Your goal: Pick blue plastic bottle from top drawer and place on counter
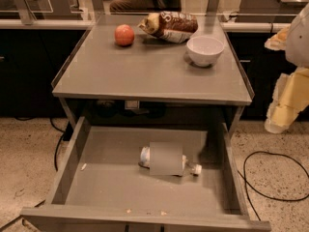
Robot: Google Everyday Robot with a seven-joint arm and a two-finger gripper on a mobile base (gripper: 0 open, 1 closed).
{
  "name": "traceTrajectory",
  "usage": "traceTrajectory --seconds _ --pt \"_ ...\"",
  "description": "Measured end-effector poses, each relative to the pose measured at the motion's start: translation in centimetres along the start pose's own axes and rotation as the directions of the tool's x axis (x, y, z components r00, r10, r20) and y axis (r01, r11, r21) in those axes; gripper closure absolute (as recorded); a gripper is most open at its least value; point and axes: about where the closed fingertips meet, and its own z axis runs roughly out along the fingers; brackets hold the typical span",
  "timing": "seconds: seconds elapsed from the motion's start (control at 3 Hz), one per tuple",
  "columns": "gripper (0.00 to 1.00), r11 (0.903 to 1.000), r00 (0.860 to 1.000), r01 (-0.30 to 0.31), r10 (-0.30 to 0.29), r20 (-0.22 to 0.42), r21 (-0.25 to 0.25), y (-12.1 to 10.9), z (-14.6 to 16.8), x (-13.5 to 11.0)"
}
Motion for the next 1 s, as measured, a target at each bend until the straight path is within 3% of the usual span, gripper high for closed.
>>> traceTrajectory --seconds 1.0 --pt "0.0 0.9988 0.999 0.036 -0.036 0.003 0.032 0.4 1.8 -1.4"
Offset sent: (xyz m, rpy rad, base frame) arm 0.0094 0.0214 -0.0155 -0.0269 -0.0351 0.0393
